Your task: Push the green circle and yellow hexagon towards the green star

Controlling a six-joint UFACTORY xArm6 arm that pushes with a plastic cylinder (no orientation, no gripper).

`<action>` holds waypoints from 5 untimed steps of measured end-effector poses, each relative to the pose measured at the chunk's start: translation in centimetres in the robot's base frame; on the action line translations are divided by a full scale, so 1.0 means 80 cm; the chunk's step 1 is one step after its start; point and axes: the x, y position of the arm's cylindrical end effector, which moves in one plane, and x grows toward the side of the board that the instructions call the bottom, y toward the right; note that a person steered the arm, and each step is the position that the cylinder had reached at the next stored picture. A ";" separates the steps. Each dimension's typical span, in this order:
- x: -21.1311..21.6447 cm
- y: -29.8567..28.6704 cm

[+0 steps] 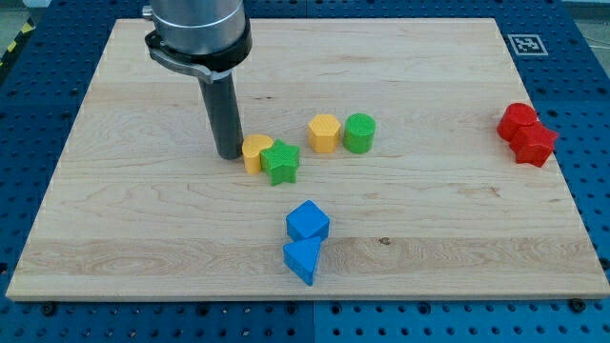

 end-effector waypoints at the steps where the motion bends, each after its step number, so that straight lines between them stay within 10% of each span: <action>1: -0.036 -0.002; 5: -0.094 0.172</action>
